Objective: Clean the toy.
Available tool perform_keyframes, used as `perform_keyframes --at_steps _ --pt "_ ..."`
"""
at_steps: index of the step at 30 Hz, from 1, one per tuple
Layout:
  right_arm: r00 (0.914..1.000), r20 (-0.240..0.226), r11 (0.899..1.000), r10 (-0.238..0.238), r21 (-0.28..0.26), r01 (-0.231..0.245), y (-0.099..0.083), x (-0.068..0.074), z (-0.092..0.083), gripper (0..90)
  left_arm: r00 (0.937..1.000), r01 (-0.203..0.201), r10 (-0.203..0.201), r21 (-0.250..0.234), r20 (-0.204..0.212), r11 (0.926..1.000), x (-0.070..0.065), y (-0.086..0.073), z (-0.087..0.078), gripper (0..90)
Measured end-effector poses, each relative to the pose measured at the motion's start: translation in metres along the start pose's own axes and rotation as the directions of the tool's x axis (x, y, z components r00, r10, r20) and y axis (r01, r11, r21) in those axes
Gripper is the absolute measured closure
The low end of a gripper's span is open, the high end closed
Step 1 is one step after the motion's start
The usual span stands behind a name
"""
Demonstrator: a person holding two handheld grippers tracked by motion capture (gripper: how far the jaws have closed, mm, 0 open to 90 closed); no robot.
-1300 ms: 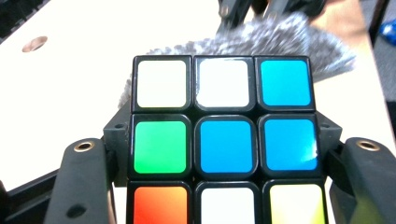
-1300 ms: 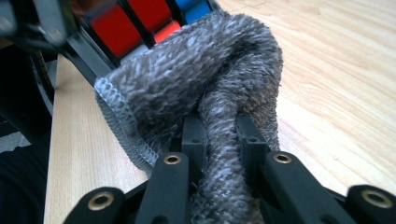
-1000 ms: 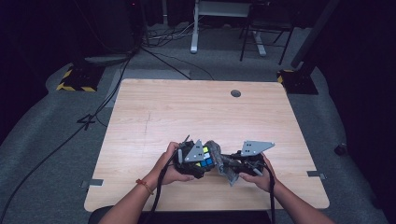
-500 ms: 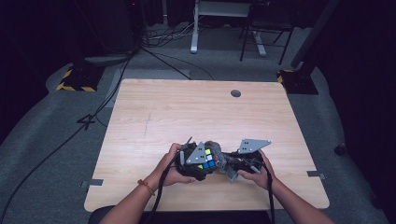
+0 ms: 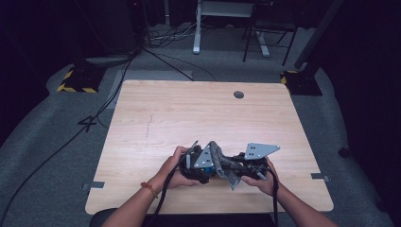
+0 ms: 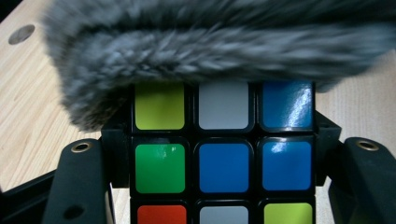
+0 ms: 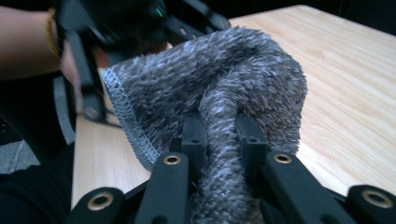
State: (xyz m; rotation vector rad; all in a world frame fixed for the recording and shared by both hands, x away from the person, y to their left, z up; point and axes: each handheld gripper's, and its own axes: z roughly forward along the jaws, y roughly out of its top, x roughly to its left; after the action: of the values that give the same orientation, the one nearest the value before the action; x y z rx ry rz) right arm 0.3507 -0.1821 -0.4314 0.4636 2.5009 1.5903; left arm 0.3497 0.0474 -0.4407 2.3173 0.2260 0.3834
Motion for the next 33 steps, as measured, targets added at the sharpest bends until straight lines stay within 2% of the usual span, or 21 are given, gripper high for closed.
perform_keyframes --at_steps 2,4,6,10,14,17,19,25,33 --pt "0.9999 0.001 1.000 -0.013 -0.003 0.013 0.003 0.003 0.000 77.4 0.9999 -0.014 0.014 0.003 0.002 0.9999 -0.001 0.001 0.001 33.2" --pt "0.9992 0.021 0.999 -0.035 0.016 0.035 0.003 0.004 0.001 77.3 0.9999 -0.009 0.009 -0.002 -0.008 1.0000 0.000 0.001 -0.001 33.2" --pt "0.9993 0.032 1.000 -0.019 0.026 0.018 0.001 0.000 0.003 77.3 0.9998 -0.003 0.003 -0.014 -0.017 0.9999 0.000 0.001 -0.004 33.2" --pt "0.9980 0.055 0.996 0.029 0.088 -0.034 -0.012 -0.014 0.008 77.3 0.9996 0.003 -0.004 -0.051 -0.030 0.9987 0.002 0.002 -0.012 33.2" --pt "0.9961 0.033 0.990 0.081 0.109 -0.085 -0.020 -0.022 0.011 77.3 0.9994 0.011 -0.015 -0.111 -0.033 0.9937 0.003 0.003 -0.019 33.2" --pt "0.9939 0.000 0.988 0.110 0.109 -0.110 -0.022 -0.023 0.013 77.2 0.9997 0.001 -0.005 -0.128 -0.026 0.9918 0.003 0.005 -0.022 33.3" --pt "0.9917 -0.044 0.990 0.121 0.077 -0.117 -0.022 -0.023 0.012 77.3 0.9998 -0.005 0.002 -0.138 -0.021 0.9905 0.002 0.004 -0.022 33.2" --pt "0.9885 -0.075 0.991 0.131 0.008 -0.131 -0.020 -0.023 0.003 77.4 0.9999 -0.006 0.004 -0.133 -0.012 0.9911 0.004 0.001 -0.022 32.7" --pt "0.9932 -0.069 0.994 0.093 -0.045 -0.097 -0.013 -0.016 -0.004 77.5 1.0000 0.004 -0.004 -0.103 0.001 0.9946 0.005 -0.001 -0.019 32.7"
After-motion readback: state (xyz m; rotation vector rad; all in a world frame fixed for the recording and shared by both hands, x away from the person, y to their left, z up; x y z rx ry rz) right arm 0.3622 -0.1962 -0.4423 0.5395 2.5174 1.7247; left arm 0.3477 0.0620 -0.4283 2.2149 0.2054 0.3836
